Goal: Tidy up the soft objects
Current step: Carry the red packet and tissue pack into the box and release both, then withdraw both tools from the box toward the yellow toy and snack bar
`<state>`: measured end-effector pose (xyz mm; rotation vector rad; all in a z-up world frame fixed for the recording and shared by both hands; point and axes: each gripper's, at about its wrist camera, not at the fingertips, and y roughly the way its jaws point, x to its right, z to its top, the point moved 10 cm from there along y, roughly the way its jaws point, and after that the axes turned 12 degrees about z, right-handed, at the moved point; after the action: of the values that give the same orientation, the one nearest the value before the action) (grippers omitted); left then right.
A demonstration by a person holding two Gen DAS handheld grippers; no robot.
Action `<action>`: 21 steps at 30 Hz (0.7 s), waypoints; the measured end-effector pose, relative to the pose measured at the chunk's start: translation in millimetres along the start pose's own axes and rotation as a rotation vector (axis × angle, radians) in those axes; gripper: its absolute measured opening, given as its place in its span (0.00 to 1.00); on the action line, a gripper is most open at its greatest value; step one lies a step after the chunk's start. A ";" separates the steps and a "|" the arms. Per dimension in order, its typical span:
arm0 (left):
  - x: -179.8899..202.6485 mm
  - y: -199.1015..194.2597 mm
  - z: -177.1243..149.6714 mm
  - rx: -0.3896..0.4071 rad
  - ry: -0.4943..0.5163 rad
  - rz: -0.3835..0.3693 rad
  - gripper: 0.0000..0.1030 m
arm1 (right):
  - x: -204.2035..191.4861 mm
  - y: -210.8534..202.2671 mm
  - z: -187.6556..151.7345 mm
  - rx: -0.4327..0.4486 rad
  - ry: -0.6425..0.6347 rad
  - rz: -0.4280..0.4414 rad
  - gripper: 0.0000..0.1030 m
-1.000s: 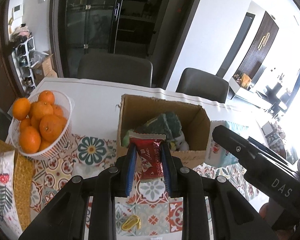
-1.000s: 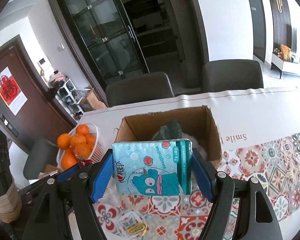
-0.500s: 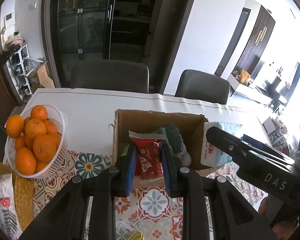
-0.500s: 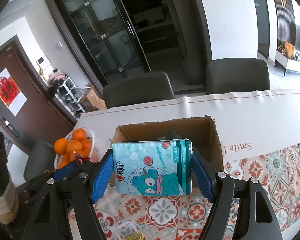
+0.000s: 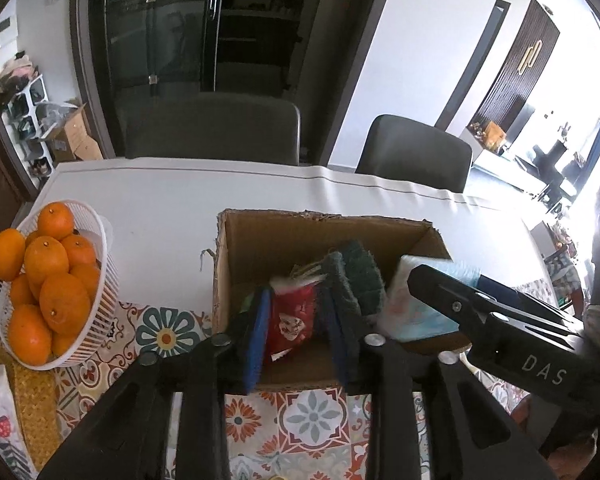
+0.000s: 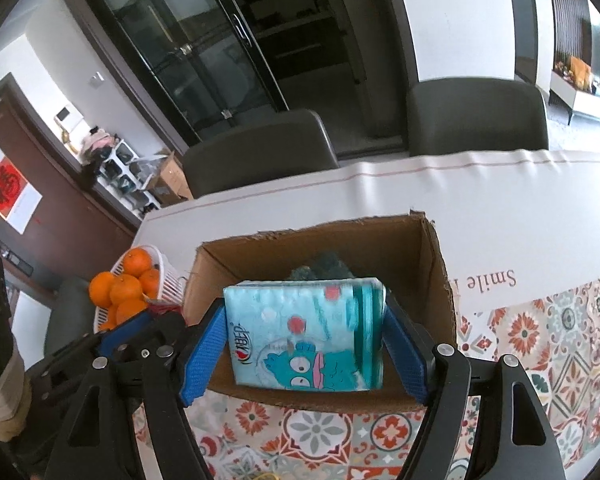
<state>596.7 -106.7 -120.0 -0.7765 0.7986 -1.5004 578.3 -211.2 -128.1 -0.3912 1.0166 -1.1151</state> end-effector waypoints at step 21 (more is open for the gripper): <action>-33.9 -69.0 -30.6 0.135 0.006 0.127 0.45 | -18.1 -57.4 -23.9 0.105 -0.063 -0.144 0.77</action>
<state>536.4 -67.5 -79.3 -0.6095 0.7298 -1.4274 525.4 -215.1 -91.0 -0.4171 0.8813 -1.2725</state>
